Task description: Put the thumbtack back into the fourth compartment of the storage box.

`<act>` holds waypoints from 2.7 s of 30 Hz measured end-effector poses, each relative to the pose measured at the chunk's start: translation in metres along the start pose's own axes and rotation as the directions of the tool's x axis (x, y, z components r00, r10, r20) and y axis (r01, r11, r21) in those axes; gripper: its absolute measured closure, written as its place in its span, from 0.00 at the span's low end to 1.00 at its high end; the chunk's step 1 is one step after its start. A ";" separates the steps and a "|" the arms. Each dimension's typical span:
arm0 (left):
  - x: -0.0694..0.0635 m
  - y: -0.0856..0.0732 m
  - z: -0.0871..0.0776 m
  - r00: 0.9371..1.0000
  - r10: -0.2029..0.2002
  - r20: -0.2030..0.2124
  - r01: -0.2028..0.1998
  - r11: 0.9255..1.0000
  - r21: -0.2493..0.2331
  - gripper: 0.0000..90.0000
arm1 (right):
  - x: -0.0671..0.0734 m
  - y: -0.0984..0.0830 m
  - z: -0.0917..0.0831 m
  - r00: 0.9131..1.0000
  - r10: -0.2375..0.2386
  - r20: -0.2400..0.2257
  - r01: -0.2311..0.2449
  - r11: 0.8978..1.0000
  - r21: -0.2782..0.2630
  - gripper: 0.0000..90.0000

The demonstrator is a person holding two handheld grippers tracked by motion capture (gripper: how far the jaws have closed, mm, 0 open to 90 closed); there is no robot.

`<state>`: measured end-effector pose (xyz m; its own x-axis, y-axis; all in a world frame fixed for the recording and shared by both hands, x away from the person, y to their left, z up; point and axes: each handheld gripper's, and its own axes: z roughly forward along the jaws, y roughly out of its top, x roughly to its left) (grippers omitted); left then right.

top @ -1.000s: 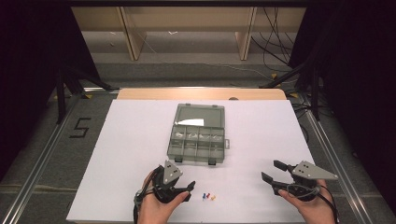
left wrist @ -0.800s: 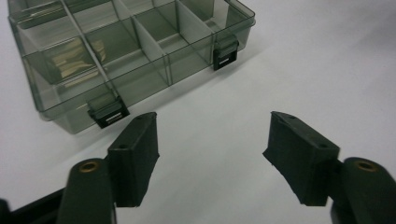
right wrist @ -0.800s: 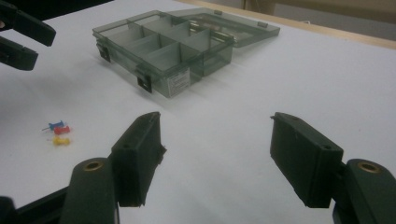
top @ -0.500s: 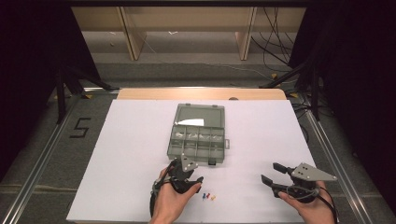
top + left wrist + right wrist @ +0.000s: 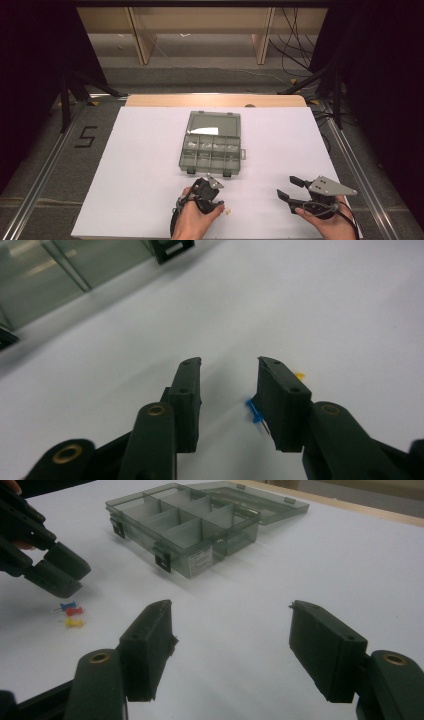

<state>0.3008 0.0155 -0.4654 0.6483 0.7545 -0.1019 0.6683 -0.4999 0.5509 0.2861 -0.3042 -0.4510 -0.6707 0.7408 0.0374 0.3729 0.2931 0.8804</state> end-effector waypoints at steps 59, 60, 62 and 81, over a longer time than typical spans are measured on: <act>0.045 0.130 0.032 0.993 0.019 -0.114 -0.054 0.948 -0.314 0.94 | -0.001 -0.002 -0.001 1.000 -0.017 0.010 0.017 1.000 0.011 0.39; 0.046 0.132 0.035 0.991 0.026 -0.128 -0.065 0.949 -0.308 0.94 | -0.001 -0.002 -0.001 1.000 -0.020 0.010 0.020 1.000 0.012 0.39; 0.048 0.135 0.041 0.992 0.012 -0.129 -0.051 0.951 -0.306 0.94 | -0.002 -0.002 -0.001 1.000 -0.021 0.009 0.021 1.000 0.014 0.39; 0.032 0.091 -0.005 0.998 0.009 -0.058 -0.027 0.947 -0.319 0.36 | -0.002 -0.004 0.000 1.000 0.006 -0.002 -0.006 1.000 0.017 0.39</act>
<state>0.3804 -0.0035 -0.4140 0.6319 0.7735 -0.0492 0.4993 -0.3577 0.7892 0.2861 -0.3070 -0.4542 -0.6699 0.7411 0.0439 0.3879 0.2990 0.8719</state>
